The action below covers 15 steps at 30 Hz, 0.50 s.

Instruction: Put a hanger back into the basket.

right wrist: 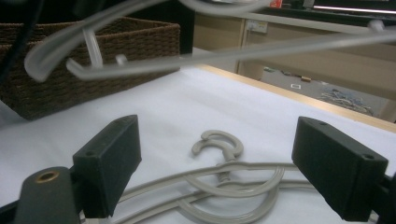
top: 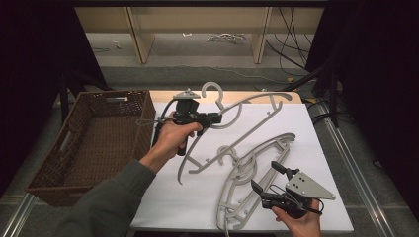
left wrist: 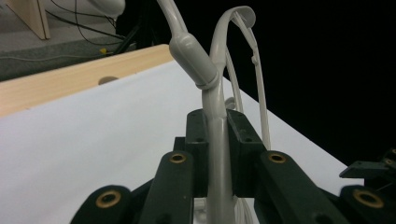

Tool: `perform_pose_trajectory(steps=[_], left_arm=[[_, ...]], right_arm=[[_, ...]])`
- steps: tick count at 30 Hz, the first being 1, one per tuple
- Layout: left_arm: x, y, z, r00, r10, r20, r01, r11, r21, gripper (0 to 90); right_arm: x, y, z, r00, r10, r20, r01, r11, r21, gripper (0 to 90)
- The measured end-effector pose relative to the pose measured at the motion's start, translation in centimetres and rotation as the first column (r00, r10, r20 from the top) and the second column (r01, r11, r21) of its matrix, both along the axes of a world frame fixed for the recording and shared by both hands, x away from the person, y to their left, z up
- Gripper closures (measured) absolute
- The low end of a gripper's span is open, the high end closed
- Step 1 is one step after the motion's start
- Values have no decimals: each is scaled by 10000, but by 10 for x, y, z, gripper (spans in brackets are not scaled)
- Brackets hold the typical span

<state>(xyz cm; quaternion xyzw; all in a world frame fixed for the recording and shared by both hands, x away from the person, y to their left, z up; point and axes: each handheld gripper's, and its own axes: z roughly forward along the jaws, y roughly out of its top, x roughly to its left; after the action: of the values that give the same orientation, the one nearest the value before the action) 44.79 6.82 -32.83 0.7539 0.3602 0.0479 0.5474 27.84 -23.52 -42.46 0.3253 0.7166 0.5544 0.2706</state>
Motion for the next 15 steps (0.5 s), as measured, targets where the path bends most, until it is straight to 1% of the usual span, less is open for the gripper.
perform_pose_trajectory(steps=[1, 2, 3, 4, 5, 6, 7, 8, 9, 10, 12, 13, 14, 15], left_arm=[[0, 3, 3, 10000, 51, 50, -51, 10000, -35, 802], [0, 8, 8, 9998, 113, 134, -112, 9999, -19, 802], [-1, 12, 12, 9997, 186, 179, -186, 9998, -4, 803], [-1, 16, 16, 9994, 226, 264, -229, 9997, 124, 802], [-2, 19, 20, 9989, 281, 376, -286, 9995, 128, 802], [-2, 22, 23, 9986, 287, 439, -295, 9994, 188, 802], [-3, 27, 27, 9979, 314, 571, -330, 9991, 280, 802], [-3, 31, 30, 9976, 332, 601, -355, 9987, 366, 802], [-4, 36, 34, 9966, 416, 712, -444, 9983, 379, 802], [-5, 41, 37, 9958, 466, 785, -500, 9979, 422, 802], [-6, 51, 43, 9944, 548, 903, -597, 9969, 516, 802], [-7, 56, 44, 9933, 624, 976, -674, 9965, 487, 802], [-7, 60, 46, 9915, 745, 1064, -808, 9952, 561, 802], [-8, 66, 48, 9910, 797, 1071, -865, 9944, 602, 802]], right_arm=[[0, -1, 1, 10000, -52, -2, 51, 9999, -137, 165], [0, -1, 1, 10000, -48, 71, 49, 9999, -147, 165], [0, 0, 1, 10000, -42, 11, 42, 9999, -135, 165], [-1, 0, 1, 10000, -19, -96, 18, 9999, -121, 166], [0, 1, 1, 10000, 35, 5, -35, 9999, -94, 166], [-1, 0, 1, 10000, -15, -25, 15, 9999, -167, 166], [-1, 1, 1, 10000, -5, -17, 5, 9999, -152, 166], [-1, 1, 1, 10000, -21, 31, 21, 9999, -141, 167], [-1, 1, 1, 10000, 17, 27, -17, 9999, -148, 168], [0, 1, 1, 9998, 28, 205, -23, 9997, -232, 168], [-1, 1, 1, 10000, 51, -48, -52, 9999, -151, 168], [-1, 1, 1, 10000, 42, -43, -43, 9999, -153, 168], [-1, 1, 1, 10000, 39, -33, -40, 9999, -163, 168], [-1, 1, 1, 10000, 36, -34, -37, 9998, -174, 168]])
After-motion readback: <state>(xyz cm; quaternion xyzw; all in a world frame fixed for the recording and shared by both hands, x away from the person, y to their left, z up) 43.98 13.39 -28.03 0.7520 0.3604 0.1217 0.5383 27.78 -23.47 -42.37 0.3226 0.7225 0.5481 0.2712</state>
